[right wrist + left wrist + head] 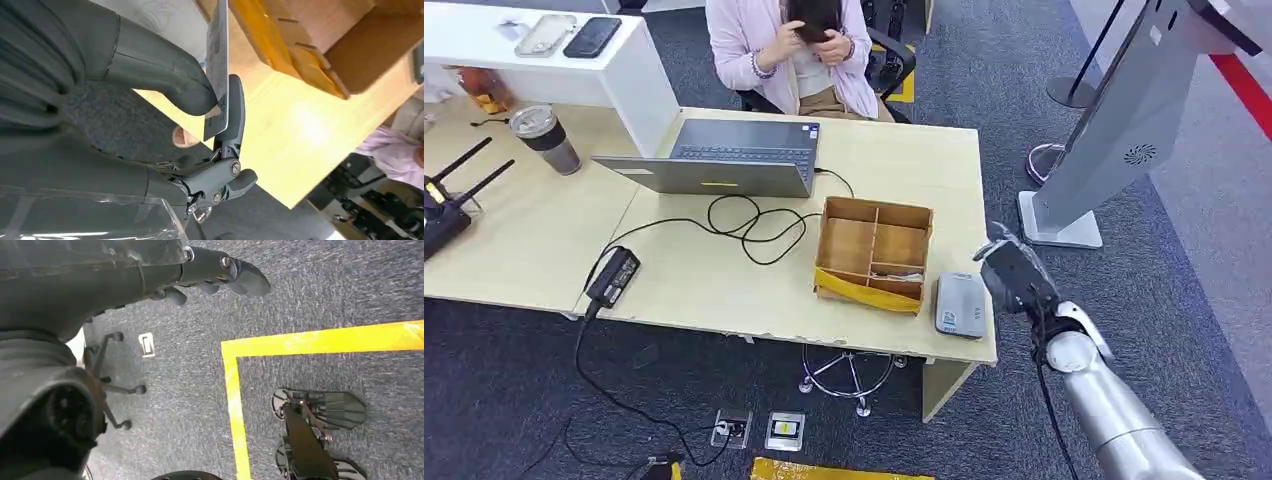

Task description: Pass the card to the sensor for recognition and then transmit it.

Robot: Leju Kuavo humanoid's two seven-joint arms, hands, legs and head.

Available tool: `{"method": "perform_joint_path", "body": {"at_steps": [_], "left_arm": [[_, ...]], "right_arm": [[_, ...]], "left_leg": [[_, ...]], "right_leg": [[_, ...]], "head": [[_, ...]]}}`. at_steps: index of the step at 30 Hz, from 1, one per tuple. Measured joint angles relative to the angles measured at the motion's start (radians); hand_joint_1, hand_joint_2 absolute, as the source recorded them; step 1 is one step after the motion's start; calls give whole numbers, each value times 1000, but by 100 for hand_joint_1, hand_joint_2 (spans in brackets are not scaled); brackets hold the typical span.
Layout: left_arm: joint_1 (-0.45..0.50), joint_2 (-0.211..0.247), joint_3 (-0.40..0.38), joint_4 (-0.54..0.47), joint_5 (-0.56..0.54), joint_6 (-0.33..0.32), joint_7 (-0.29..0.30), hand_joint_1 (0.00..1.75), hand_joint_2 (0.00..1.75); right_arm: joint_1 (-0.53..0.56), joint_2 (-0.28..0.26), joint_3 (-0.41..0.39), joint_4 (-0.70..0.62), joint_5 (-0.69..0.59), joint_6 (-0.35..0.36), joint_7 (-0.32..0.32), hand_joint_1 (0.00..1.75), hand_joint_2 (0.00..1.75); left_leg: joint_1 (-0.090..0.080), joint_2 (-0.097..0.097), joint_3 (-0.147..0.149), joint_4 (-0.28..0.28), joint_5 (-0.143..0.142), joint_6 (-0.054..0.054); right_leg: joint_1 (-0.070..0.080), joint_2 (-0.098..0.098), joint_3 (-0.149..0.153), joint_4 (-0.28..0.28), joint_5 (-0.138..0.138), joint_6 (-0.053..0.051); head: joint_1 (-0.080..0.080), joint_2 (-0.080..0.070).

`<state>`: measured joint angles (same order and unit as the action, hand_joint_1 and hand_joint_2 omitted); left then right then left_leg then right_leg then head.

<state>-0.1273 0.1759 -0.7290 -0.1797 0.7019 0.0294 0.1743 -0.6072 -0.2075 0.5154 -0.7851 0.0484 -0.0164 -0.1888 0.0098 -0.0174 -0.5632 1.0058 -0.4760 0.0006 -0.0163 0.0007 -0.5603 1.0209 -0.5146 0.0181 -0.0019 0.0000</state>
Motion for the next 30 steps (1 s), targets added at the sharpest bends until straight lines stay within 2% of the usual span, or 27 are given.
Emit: {"method": "perform_joint_path", "body": {"at_steps": [8, 30], "left_arm": [[0, 0, 0, 0, 5, 0, 5, 0, 0], [-1, 0, -18, 0, 10, 0, 14, 0, 0]], "right_arm": [[56, 0, 13, 16, -35, -19, 8, 175, 175], [102, 1, 52, 47, -71, -43, 20, 175, 175]], "left_leg": [[0, 0, 0, 0, 0, 0], [0, 1, 0, 0, 0, 0]], "right_leg": [[0, 0, 0, 0, 0, 0], [0, 1, 0, 0, 0, 0]], "head": [[0, 0], [0, 0]]}}
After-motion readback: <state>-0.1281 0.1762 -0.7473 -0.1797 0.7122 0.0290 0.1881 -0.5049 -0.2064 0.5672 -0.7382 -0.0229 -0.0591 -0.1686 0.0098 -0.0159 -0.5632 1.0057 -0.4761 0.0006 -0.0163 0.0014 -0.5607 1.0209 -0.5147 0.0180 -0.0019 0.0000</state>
